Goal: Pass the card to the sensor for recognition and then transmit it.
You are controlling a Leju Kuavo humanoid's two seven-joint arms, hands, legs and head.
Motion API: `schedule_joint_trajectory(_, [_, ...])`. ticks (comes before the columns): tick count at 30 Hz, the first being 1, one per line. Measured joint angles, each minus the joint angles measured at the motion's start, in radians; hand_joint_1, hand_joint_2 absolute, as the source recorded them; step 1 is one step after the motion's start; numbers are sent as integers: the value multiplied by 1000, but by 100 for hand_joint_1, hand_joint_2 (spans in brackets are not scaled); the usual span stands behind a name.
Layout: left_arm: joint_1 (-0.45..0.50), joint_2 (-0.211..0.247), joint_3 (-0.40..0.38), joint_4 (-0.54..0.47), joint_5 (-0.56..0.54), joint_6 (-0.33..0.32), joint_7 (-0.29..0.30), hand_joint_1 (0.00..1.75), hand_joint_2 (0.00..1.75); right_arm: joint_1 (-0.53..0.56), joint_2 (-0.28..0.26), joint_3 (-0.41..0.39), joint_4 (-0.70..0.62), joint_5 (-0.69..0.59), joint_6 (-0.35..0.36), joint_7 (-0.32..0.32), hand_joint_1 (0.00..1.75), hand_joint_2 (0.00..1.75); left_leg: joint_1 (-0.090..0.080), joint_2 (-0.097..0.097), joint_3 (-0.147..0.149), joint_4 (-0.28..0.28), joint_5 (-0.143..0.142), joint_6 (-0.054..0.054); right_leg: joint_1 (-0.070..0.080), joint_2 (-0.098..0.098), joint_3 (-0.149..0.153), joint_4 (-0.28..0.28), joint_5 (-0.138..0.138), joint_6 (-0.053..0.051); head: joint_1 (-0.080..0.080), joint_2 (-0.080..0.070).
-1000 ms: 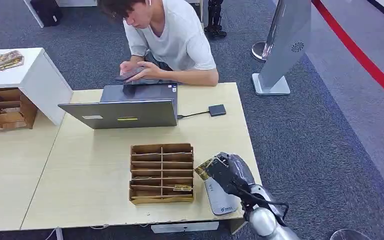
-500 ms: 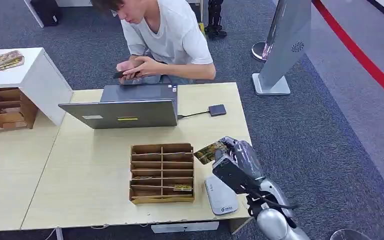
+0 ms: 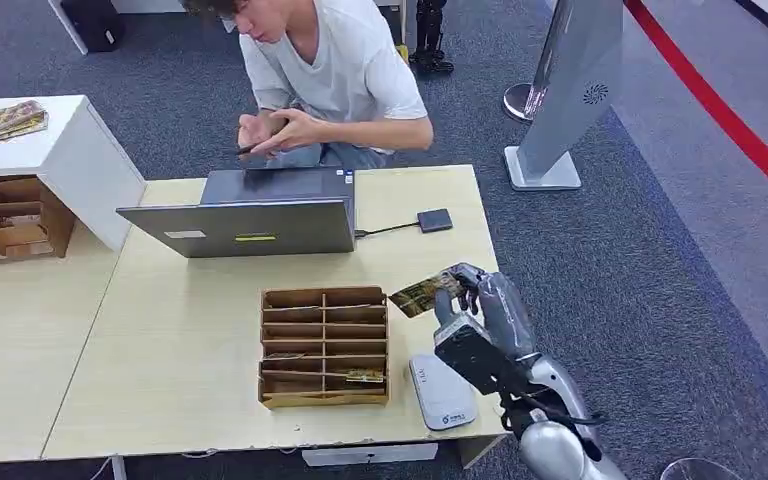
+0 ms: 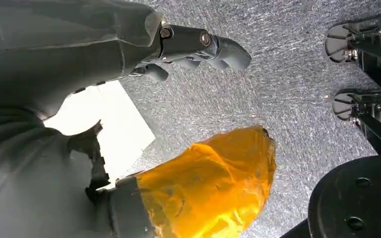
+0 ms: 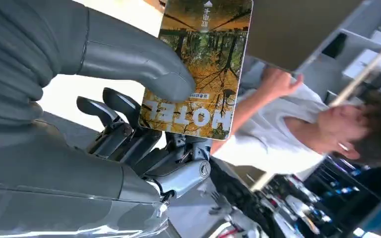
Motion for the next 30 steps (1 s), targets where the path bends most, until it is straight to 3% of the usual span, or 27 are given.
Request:
schedule_joint_trajectory(6, [4,0,4,0,-6,18,-25,0,0,1,-13,0,-47,6,-24,-26,175,175,0,0,0,0,0,0,0,0,0,0,0,0,0,0])
schedule_joint_trajectory(7, [-15,-85,-18,-65,-182,298,-58,0,0,33,-21,-15,-97,47,-45,-21,175,175,-5,-3,0,1,2,3,-5,-3,-3,-1,0,1,0,0])
schedule_joint_trajectory(8, [-95,-238,-96,-105,-361,949,114,0,0,90,-21,-52,-200,128,-47,-15,175,175,-7,-13,-7,0,6,8,-7,-13,-2,0,1,4,0,0])
schedule_joint_trajectory(9, [-140,-328,-136,-136,-369,1217,97,0,0,125,-21,-85,-287,153,-69,-90,175,175,-8,-7,-6,1,5,8,-8,-7,-3,-1,5,7,-2,0])
schedule_joint_trajectory(10, [-145,-331,-142,-148,-363,1151,87,0,0,129,-21,-97,-302,139,-85,-109,175,175,-8,-7,-6,1,5,8,-8,-7,-4,-1,5,7,-2,0])
schedule_joint_trajectory(12, [-145,-339,-145,-162,-350,1081,70,0,0,133,-21,-128,-326,92,-103,-144,175,175,-8,-7,-6,1,5,8,-8,-7,-4,-1,5,7,-2,0])
schedule_joint_trajectory(20, [-149,-360,-147,-182,-319,1061,45,0,0,170,-21,-220,-376,23,-101,-210,175,175,-8,-7,-6,1,5,8,-8,-7,-4,-1,5,7,-2,0])
schedule_joint_trajectory(30, [-157,-366,-149,-186,-343,1052,47,0,0,146,-16,-203,-378,63,-48,-216,175,175,-7,-6,-6,1,5,8,-7,-7,-4,-1,5,7,-2,0])
